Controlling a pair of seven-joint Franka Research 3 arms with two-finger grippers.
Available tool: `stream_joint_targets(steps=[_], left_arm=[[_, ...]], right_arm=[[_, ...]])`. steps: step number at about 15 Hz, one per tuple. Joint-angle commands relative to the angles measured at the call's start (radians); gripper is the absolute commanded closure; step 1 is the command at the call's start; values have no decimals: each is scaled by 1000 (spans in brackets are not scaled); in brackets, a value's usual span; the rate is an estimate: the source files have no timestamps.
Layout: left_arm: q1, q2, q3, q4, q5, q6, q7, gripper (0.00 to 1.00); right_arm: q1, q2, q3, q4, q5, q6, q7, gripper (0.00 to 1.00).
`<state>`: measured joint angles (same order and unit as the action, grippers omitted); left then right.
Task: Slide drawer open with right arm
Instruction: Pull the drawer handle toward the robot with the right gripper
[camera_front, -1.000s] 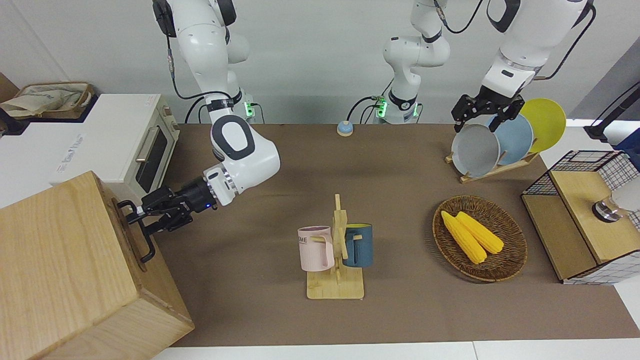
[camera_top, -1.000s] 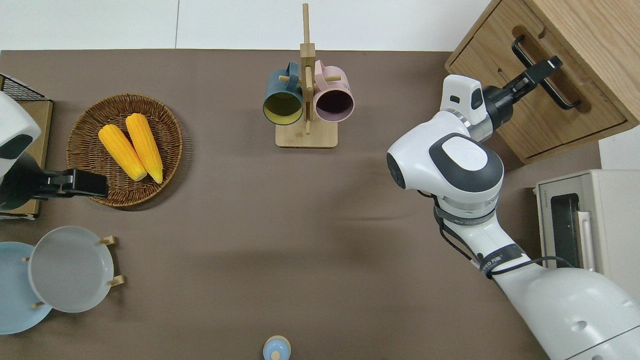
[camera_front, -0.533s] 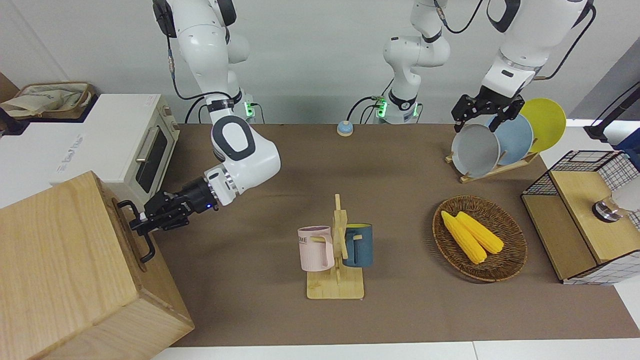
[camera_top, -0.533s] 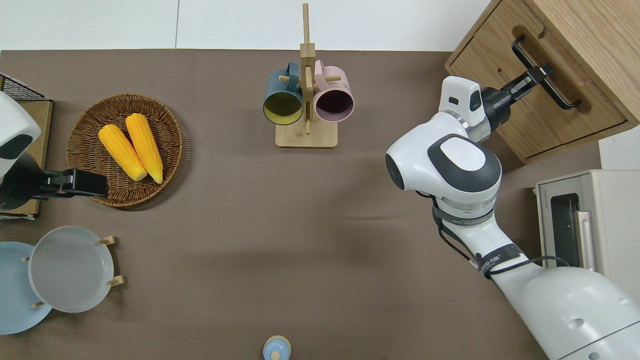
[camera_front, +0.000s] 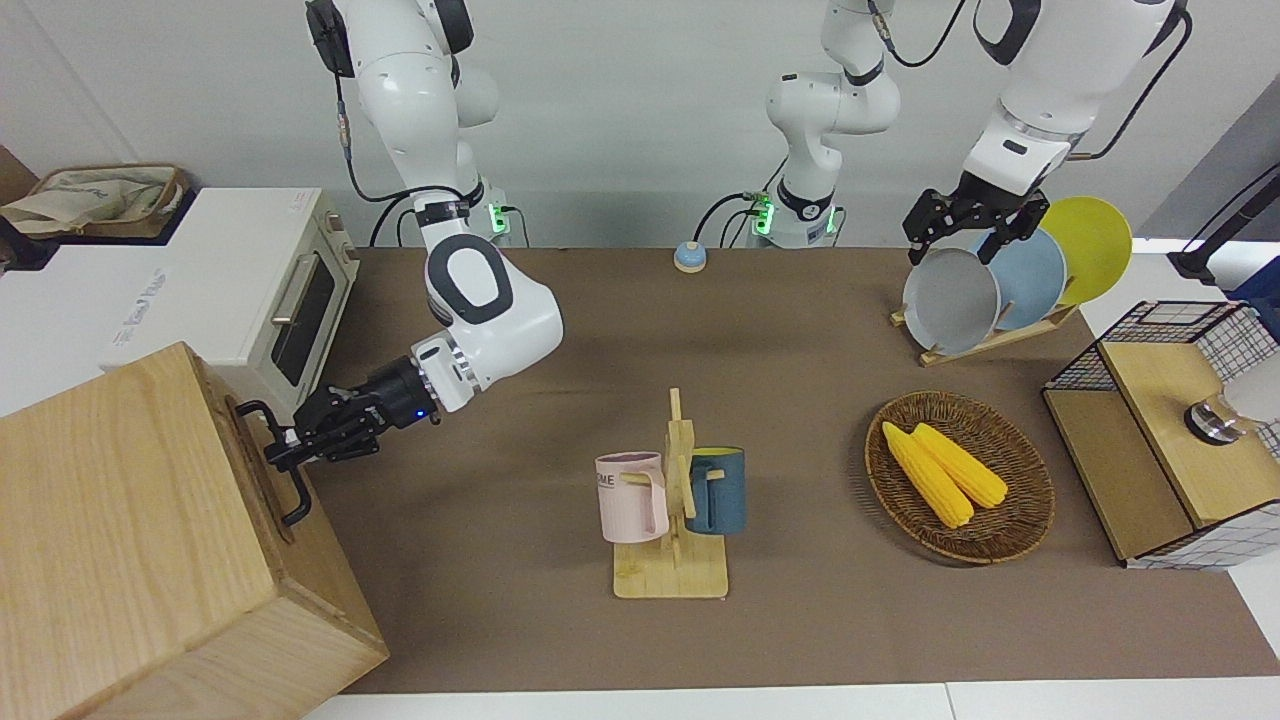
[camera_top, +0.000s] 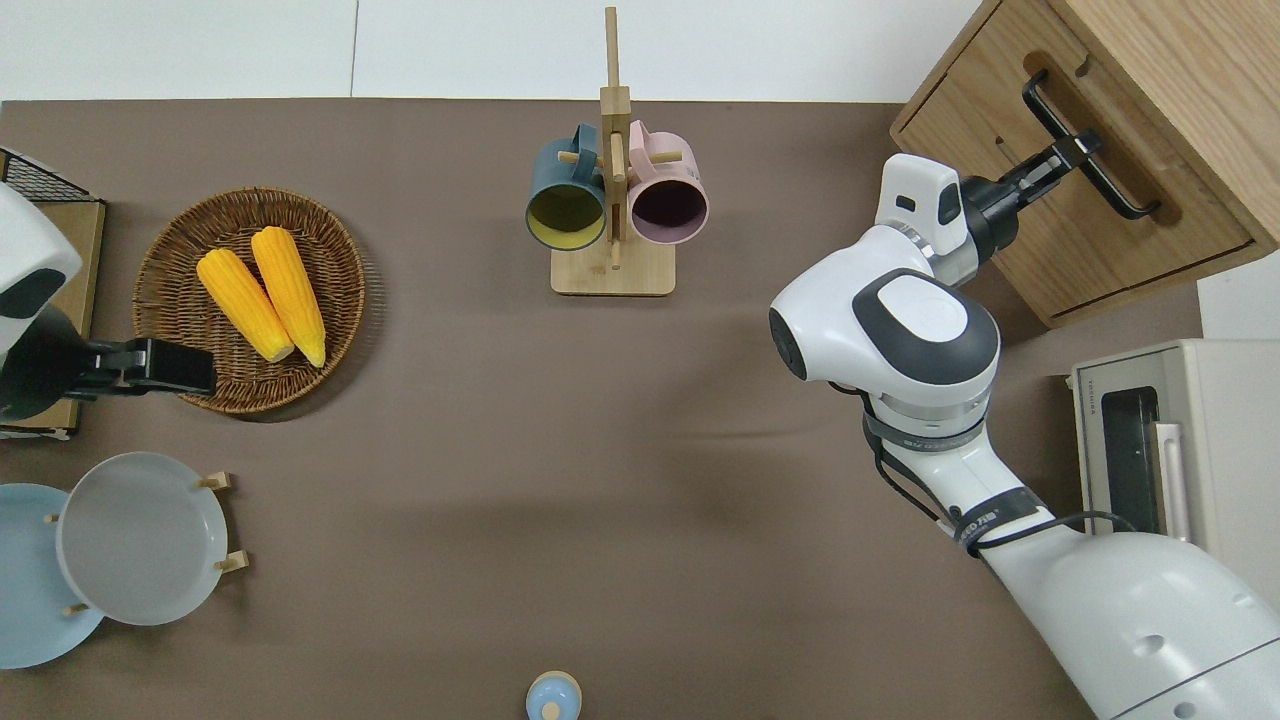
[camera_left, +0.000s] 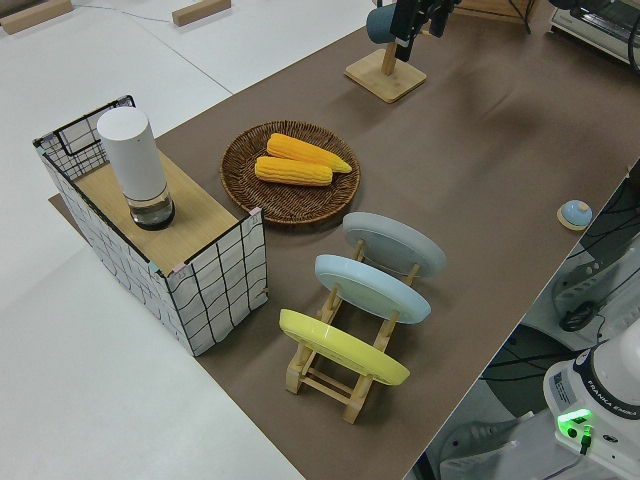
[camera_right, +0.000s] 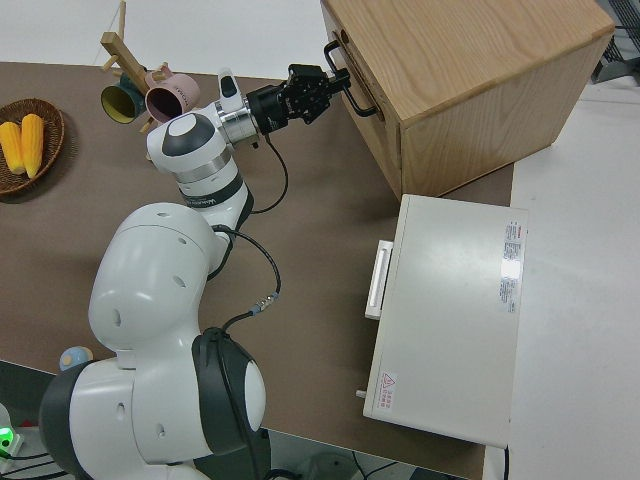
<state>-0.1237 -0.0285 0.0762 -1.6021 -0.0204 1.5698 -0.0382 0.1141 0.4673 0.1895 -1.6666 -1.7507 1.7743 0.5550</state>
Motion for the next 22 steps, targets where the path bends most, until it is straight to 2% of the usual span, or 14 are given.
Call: stream_joint_targets(steps=[1, 4, 22], left_arm=[[-4, -8, 4, 2, 13, -14, 1, 2], [-4, -8, 4, 2, 13, -14, 1, 2], [-4, -8, 4, 2, 13, -14, 1, 2]], right_arm=[[10, -1, 13, 8, 17, -18, 2, 973], [12, -1, 40, 11, 49, -50, -7, 976], [12, 2, 355, 39, 235, -404, -18, 988]])
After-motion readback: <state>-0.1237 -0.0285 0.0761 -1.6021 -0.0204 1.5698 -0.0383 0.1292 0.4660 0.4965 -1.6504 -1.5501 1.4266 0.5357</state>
